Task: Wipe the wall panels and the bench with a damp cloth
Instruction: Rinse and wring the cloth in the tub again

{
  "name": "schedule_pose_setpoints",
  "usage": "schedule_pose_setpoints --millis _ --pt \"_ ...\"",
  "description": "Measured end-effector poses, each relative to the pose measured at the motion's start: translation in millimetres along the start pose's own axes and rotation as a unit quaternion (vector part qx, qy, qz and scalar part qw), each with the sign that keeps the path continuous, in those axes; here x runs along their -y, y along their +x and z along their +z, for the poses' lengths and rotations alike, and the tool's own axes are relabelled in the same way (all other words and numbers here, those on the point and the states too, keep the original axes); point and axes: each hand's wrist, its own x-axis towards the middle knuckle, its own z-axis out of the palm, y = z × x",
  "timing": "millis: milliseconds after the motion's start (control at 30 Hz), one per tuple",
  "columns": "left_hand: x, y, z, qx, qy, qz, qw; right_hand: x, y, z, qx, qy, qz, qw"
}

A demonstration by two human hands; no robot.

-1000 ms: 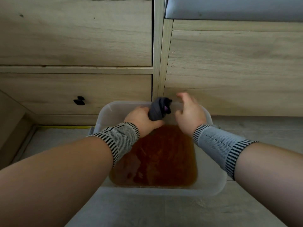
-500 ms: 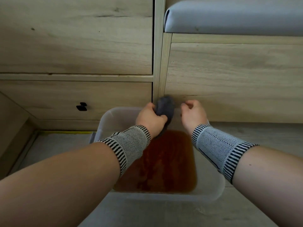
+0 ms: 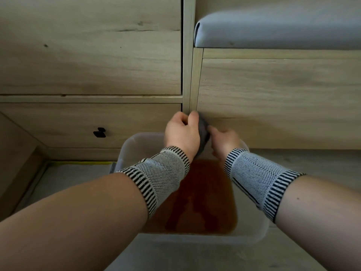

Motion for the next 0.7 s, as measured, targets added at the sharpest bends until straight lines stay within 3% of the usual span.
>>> schedule_pose_setpoints --millis 33,100,167,267,333,433,467,533,600,700 --pt "3 -1 1 -0.005 0.025 0.028 0.999 2 -1 -3 -0.02 0.001 0.014 1.0" --pt "6 -2 5 0.009 0.035 0.032 0.999 8 -2 -1 0.062 0.16 0.073 0.982" --pt "8 3 8 0.019 -0.056 -0.078 0.995 21 -16 6 0.158 0.288 0.107 0.939" --pt "6 10 1 0.08 -0.198 -0.262 0.941 23 -20 7 0.227 0.315 0.101 0.916" --pt "7 8 -5 0.094 -0.184 -0.273 0.94 20 -19 3 0.223 0.263 0.088 0.934" --pt "2 3 -1 0.066 -0.112 -0.191 0.973 12 -10 8 0.101 0.159 0.023 0.982" --pt "-4 0 3 0.054 -0.078 -0.131 0.987 12 -8 10 0.094 0.153 0.021 0.984" --pt "-12 -1 10 0.066 -0.05 -0.071 0.994 15 -13 14 0.154 0.244 0.08 0.954" --pt "-10 3 13 0.104 -0.074 -0.116 0.985 13 -13 16 0.195 0.325 0.12 0.918" --pt "-7 13 4 0.139 -0.199 -0.233 0.942 2 3 3 0.139 0.317 0.108 0.932"
